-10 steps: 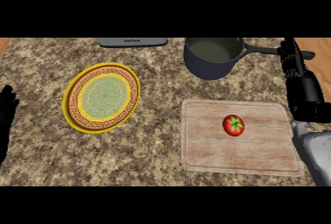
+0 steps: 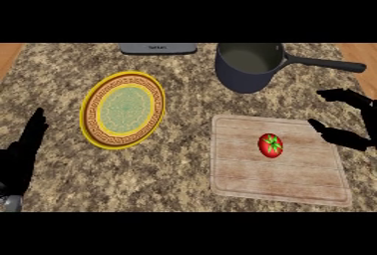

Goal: Pick the tomato from the cutting board and place it in the pot

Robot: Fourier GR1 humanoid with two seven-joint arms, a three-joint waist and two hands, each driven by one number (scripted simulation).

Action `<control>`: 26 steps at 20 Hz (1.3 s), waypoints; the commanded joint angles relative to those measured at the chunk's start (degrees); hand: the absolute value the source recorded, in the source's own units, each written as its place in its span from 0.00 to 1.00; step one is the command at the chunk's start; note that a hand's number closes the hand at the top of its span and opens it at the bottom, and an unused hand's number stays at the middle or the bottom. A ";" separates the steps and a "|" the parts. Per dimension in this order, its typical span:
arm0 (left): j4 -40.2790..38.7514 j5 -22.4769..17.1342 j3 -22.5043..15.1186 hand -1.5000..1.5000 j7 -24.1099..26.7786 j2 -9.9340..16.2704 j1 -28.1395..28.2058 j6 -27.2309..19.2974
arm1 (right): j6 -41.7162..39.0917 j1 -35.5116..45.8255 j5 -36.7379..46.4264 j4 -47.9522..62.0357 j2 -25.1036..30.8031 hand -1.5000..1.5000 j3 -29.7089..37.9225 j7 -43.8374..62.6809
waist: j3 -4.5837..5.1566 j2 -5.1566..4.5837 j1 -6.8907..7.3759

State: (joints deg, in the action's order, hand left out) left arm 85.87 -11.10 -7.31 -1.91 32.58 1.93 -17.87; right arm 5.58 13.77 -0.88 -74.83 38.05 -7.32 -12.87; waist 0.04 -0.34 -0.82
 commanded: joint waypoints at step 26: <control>-0.89 3.38 1.21 0.50 -3.85 -4.68 -2.51 4.14 | -37.36 11.62 11.88 -11.70 8.70 0.00 -16.82 26.91 | 0.05 0.17 2.01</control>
State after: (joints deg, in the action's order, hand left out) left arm 85.67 -7.54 -6.57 -5.21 28.82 0.42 -13.70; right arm -25.28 22.40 9.79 -86.96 47.98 -19.67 8.65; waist 0.16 -0.08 1.30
